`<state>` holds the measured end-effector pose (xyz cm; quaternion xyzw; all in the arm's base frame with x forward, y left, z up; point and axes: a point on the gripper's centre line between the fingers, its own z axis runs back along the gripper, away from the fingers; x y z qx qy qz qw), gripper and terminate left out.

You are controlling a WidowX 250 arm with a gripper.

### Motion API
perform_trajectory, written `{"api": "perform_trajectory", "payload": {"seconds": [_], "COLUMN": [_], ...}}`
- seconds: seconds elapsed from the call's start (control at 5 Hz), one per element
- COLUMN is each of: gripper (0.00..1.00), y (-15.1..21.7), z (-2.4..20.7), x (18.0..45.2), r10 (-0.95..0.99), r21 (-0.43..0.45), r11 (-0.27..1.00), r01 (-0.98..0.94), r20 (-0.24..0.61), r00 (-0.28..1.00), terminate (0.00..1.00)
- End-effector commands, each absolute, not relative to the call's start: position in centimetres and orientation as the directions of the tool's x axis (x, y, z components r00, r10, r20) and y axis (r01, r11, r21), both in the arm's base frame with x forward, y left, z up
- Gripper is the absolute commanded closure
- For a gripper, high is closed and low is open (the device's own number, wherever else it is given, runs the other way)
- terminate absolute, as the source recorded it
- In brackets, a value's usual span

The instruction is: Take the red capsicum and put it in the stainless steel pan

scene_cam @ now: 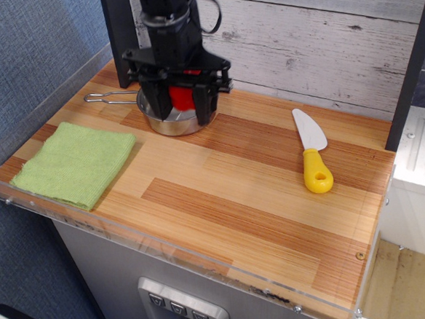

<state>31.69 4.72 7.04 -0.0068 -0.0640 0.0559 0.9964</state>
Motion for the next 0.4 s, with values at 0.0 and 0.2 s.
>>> {"api": "perform_trajectory", "payload": {"seconds": [0.0, 0.2], "gripper": [1.0, 1.0], "y": [8.3, 9.5], "z": [5.9, 5.3], "x": [32.9, 33.7], "r10": [0.175, 0.209], "r21": [0.002, 0.008], "r11": [0.984, 0.977], "r01": [-0.178, -0.212], "r20": [0.145, 0.146], "r00": [0.974, 0.967], "terminate": [0.0, 0.0]}}
